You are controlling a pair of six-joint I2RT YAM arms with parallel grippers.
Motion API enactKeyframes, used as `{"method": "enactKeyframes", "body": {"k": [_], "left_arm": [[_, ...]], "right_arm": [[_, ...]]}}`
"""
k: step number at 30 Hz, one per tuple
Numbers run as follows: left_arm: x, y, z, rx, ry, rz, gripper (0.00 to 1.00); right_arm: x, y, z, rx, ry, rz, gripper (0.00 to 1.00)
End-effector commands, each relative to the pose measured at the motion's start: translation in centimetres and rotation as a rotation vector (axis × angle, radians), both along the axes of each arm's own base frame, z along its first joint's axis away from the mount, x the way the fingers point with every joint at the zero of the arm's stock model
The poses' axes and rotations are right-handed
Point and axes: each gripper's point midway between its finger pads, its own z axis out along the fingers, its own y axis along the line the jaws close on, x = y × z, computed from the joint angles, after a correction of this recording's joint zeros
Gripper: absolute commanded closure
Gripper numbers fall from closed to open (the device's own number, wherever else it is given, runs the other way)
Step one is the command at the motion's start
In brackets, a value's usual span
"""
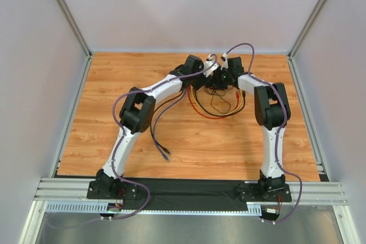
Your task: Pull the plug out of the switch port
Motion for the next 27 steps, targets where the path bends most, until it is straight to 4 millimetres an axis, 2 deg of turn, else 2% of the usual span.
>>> {"method": "enactKeyframes", "body": {"k": [1,8,12,13,14,19,27], "left_arm": [[0.3,0.0,0.5,0.045,-0.012,-0.025,0.37],[1.3,0.5,-0.9,0.093,0.017,0.022,0.37],[2.2,1.0,-0.3,0.094,-0.014,0.079,0.37],[2.2,1.0,-0.7,0.101,-0.008,0.085,0.37],[2.5,0.8,0.0,0.089,-0.016,0.091,0.38],[2.5,1.1,-0.9,0.122,-0.006,0.093,0.39],[2.4,0.9,-1.0,0.139,-0.013,0.082,0.39]], "right_arm": [[-0.3,-1.6,0.5,-0.059,0.0,-0.042,0.68],[-0.6,-0.3,0.5,0.003,0.011,-0.029,0.69],[-1.0,0.4,0.6,-0.005,0.005,-0.023,0.69],[-1.2,0.7,0.7,-0.007,0.002,-0.019,0.69],[-1.1,0.7,1.0,-0.011,-0.009,-0.025,0.69],[-1.4,1.1,1.5,-0.001,-0.017,-0.039,0.69],[-0.9,1.2,1.2,-0.002,-0.026,-0.071,0.7]]}}
